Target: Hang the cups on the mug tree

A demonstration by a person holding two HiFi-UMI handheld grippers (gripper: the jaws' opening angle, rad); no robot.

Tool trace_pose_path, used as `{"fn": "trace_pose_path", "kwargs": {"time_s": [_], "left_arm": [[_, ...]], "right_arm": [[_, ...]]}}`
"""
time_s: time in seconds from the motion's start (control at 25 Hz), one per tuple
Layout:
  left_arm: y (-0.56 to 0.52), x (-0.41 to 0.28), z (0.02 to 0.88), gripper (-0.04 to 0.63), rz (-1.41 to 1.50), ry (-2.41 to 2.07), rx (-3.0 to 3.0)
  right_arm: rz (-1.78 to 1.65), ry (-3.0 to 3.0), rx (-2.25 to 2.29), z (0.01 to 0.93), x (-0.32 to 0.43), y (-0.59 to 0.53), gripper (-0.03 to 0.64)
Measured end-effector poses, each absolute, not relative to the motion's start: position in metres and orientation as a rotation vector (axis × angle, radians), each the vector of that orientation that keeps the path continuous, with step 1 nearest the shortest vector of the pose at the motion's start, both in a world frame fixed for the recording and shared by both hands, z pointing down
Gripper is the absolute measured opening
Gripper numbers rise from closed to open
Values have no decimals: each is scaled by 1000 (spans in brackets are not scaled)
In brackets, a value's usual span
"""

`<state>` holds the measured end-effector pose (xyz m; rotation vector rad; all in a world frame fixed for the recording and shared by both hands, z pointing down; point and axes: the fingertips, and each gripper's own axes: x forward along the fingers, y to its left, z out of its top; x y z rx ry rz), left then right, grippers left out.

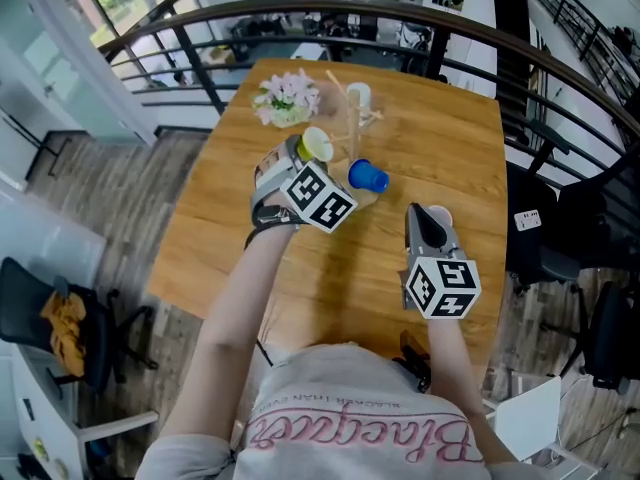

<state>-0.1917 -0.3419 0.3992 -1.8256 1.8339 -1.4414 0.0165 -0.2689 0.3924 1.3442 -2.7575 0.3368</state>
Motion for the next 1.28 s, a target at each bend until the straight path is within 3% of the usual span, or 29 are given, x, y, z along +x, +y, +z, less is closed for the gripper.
{"fn": "trace_pose_path", "kwargs": {"time_s": [1.08, 1.16, 1.28], "left_arm": [[-366, -139, 430, 301, -1886, 914, -1215], [-367, -139, 434, 273, -1898, 888, -1213], [-367, -139, 437, 310, -1899, 881, -1246]], "right_arm": [[395, -2757, 1406, 396, 29, -267, 2], [393, -2754, 1414, 396, 30, -267, 2], [387, -2754, 1421, 392, 29, -265, 2]]}}
